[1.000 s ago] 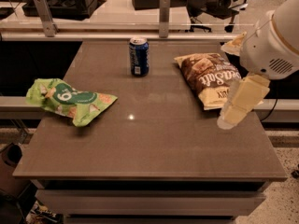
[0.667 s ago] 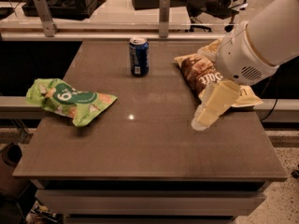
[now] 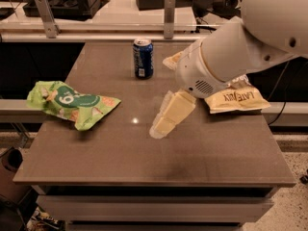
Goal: Pick green rice chip bag
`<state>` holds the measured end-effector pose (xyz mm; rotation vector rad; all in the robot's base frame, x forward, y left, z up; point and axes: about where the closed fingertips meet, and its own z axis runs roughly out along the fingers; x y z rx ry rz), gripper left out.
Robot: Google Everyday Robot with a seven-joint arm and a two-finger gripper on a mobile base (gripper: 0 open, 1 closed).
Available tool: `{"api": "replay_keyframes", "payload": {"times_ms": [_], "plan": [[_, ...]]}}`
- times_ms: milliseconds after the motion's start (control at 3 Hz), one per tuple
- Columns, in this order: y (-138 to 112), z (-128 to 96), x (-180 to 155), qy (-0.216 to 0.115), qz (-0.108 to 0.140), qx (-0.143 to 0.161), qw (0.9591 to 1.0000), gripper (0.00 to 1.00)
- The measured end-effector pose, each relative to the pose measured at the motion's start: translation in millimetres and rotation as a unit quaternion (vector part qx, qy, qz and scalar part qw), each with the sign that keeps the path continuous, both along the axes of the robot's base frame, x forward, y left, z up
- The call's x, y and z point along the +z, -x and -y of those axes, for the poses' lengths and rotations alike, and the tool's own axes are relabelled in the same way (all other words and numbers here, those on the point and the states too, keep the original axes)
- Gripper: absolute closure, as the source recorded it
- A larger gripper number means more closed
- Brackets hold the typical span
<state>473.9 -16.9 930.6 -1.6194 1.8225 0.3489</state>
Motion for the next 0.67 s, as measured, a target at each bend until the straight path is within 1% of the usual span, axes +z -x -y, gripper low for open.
{"api": "replay_keyframes", "payload": {"times_ms": [333,667], "plan": [[-4.6,-4.8,1.9,-0.002,0.002,-0.003,1.0,0.0],[-21.4,-34.4,0.5,0.004,0.005,0.003,1.0,0.0]]}}
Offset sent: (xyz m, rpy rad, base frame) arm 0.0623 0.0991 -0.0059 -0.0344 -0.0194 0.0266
